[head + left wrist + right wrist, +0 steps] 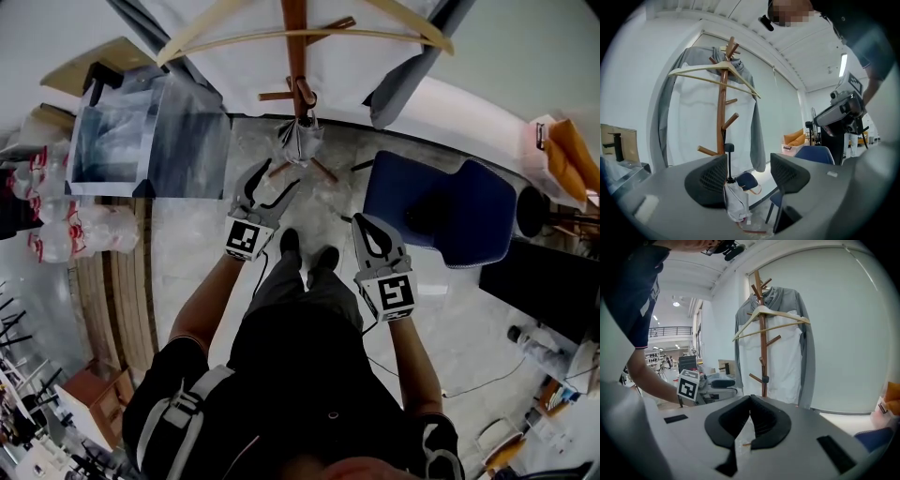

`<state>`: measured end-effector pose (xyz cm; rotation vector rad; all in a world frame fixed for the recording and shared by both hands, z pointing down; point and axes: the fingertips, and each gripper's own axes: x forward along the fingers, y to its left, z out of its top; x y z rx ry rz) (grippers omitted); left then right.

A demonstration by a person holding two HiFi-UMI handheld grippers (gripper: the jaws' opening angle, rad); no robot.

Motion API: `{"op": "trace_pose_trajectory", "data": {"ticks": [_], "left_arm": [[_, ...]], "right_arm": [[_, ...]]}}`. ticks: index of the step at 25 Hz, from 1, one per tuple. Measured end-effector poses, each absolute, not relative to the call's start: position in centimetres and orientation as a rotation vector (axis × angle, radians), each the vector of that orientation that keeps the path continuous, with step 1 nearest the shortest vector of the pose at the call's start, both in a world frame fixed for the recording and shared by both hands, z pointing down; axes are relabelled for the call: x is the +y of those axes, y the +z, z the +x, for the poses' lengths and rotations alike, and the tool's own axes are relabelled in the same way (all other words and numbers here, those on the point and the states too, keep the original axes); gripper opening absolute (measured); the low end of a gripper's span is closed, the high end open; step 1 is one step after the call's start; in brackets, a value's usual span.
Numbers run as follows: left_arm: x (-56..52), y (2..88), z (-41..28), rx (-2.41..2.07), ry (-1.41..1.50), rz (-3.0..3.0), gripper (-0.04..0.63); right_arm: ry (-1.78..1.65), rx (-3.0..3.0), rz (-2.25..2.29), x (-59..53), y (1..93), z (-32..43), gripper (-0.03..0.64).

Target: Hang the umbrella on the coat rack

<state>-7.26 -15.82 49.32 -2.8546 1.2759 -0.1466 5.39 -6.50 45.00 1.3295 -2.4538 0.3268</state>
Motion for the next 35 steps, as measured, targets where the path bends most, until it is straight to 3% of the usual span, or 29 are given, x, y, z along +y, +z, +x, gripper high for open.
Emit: {"op": "trace_pose_trajectory", "data": {"ticks": [24, 35], "left_arm": [[-10.7, 40.4, -7.3, 1.263, -0.065, -2.846, 0.006], [-8.6, 38.2, -7.8, 1.279, -0.093, -2.826, 0.0]], "right_arm": [[0.262, -2.459, 1.523, -5.9, 41.8, 9.2, 0.002], [0.245, -2.459, 1.578, -5.1, 40.0, 10.2, 0.002]]}}
